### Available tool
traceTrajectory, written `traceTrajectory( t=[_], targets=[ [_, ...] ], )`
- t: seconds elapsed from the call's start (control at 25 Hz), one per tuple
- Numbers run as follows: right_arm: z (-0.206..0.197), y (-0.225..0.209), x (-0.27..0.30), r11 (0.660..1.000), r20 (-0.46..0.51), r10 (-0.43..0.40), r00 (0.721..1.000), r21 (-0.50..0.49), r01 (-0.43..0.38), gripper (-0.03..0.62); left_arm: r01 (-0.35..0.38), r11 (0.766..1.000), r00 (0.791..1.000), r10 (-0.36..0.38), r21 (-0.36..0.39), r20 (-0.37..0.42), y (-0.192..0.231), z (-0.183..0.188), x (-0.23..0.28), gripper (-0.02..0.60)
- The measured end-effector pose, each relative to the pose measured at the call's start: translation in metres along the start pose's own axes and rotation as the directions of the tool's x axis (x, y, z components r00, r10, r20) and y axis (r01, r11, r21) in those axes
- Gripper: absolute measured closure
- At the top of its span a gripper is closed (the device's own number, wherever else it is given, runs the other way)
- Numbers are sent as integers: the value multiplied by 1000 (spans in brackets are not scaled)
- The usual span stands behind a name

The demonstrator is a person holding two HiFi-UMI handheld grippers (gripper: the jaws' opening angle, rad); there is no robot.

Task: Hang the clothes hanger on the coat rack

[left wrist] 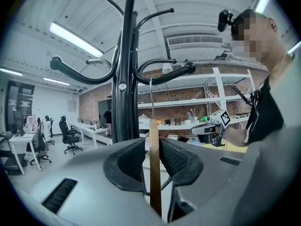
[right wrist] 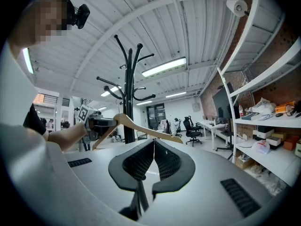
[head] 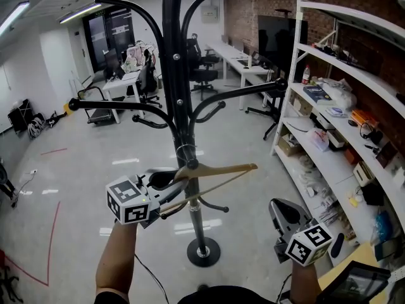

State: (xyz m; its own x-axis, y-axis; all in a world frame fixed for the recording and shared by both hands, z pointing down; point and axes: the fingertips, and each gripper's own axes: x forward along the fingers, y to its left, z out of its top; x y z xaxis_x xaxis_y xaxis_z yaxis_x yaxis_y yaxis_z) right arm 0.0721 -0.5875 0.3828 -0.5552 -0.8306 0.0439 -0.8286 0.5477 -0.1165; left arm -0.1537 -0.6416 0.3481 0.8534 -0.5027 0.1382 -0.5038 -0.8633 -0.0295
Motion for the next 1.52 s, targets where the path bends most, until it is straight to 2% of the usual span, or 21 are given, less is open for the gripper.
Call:
traceTrajectory(
  t=[0.2,0.32,0.44,0.6,0.72,0.8,0.92,1.0,1.2,1.36,1.52],
  targets=[
    [1,0,-6,1000,1,12,1000,-1,-12,586,-58,998,996,59,-18,69,5,8,-14,453],
    [1,0,-10,1000,2,21,1000,-6,-21,586,-99,995,987,101,-25,124,3,18,-29,448],
    [0,4,-14,999,1,35,999,0,-35,586,-183,983,968,182,-11,174,0,28,-51,448],
    [-2,10,-21,998,-1,67,998,-2,-67,586,-262,965,943,253,10,218,-24,31,-73,448],
    [-3,15,-30,995,3,95,995,3,-95,586,-300,954,918,295,-23,264,-51,31,-88,449],
    [-4,18,-38,993,4,115,993,5,-115,586,-321,946,904,320,-42,285,-72,28,-95,460],
    [-7,23,-51,990,6,143,990,11,-143,586,-352,932,878,360,-83,316,-105,20,-104,546],
    [-10,26,-60,986,3,164,986,15,-164,586,-356,925,867,379,-130,322,-127,11,-105,578],
    [-20,40,-84,974,-4,226,974,28,-226,586,-342,913,860,399,-221,317,-187,-14,-108,581],
    [-37,51,-101,961,-34,277,960,39,-275,586,-356,903,867,415,-239,276,-226,-29,-110,582],
    [-48,63,-112,953,-56,302,952,50,-300,586,-372,887,858,441,-275,264,-254,-40,-117,582]
  ],
)
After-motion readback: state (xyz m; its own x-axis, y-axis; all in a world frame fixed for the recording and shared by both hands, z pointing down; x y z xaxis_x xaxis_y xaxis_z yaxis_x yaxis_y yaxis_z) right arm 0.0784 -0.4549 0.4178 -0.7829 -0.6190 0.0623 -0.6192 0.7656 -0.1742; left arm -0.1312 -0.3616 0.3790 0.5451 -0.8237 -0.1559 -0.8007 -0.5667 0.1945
